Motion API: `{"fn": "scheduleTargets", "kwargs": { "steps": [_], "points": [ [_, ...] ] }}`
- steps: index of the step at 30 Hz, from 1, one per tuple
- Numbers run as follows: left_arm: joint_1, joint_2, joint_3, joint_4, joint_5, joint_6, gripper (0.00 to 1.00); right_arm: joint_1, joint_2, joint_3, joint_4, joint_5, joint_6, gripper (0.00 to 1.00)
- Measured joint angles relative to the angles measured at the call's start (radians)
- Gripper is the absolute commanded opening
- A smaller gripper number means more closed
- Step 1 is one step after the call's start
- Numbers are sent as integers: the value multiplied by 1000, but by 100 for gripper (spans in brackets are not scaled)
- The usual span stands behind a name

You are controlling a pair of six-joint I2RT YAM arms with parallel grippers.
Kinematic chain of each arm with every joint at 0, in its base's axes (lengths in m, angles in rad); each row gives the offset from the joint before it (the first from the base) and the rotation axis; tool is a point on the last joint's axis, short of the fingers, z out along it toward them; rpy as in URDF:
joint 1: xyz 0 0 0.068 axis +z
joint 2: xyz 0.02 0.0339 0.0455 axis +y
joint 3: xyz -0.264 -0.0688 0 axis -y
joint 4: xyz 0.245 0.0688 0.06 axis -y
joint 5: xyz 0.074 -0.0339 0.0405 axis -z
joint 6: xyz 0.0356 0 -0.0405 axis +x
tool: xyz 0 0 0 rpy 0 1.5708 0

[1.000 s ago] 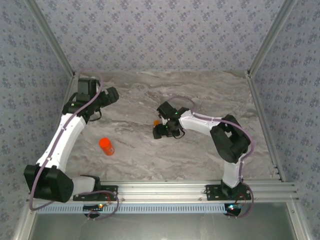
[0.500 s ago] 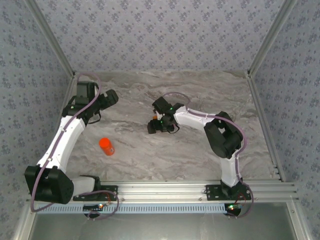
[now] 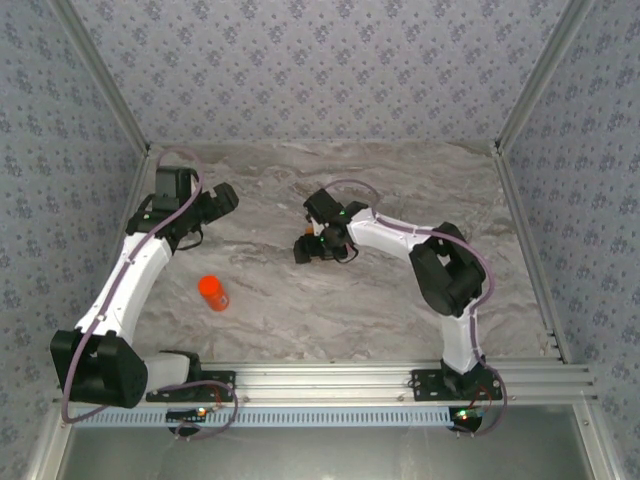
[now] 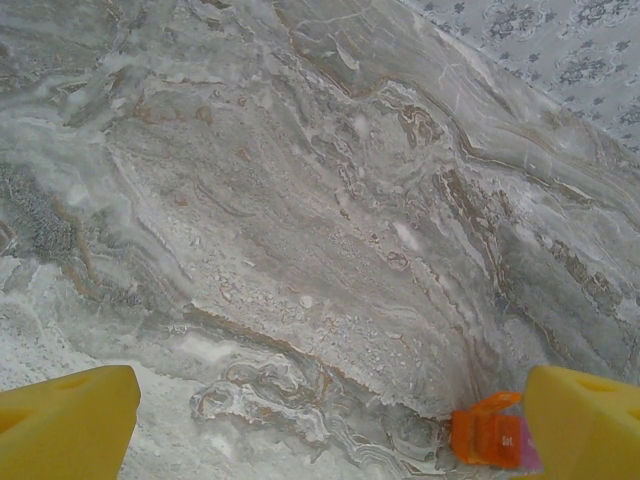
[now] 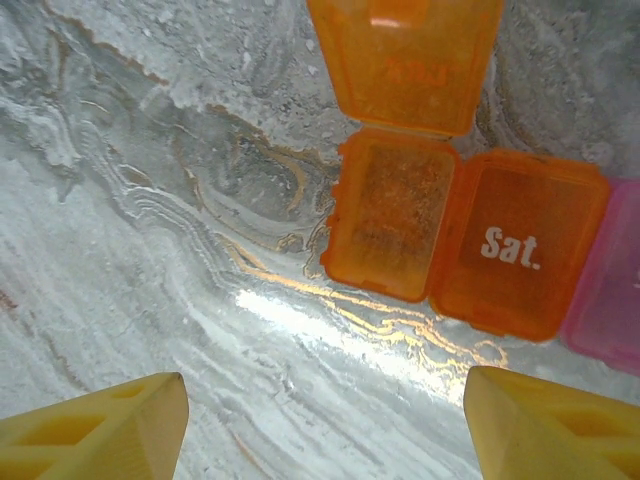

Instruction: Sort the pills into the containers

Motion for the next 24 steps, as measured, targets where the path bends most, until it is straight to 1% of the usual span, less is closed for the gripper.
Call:
{"fn": "scheduleTargets", "kwargs": {
  "steps": [3,5,7,9,16,24],
  "points": [
    [0,0,-2,1,8,-1,98,0,-15,34,-45,47,-6,82],
    [0,0,-3,2,14,-2,98,0,-13,73,-80,99,-14,87],
    [0,0,-4,3,16,-5,98,3,-3,124,-127,163,-31,96],
    [0,0,-4,4,19,-8,98,7,26,183,-169,222,-44,100],
    [0,1,-4,8,28,-12,98,40,174,330,-283,381,-81,100],
    [0,3,-4,8,45,-19,98,65,284,446,-359,471,-97,100]
  ]
}}
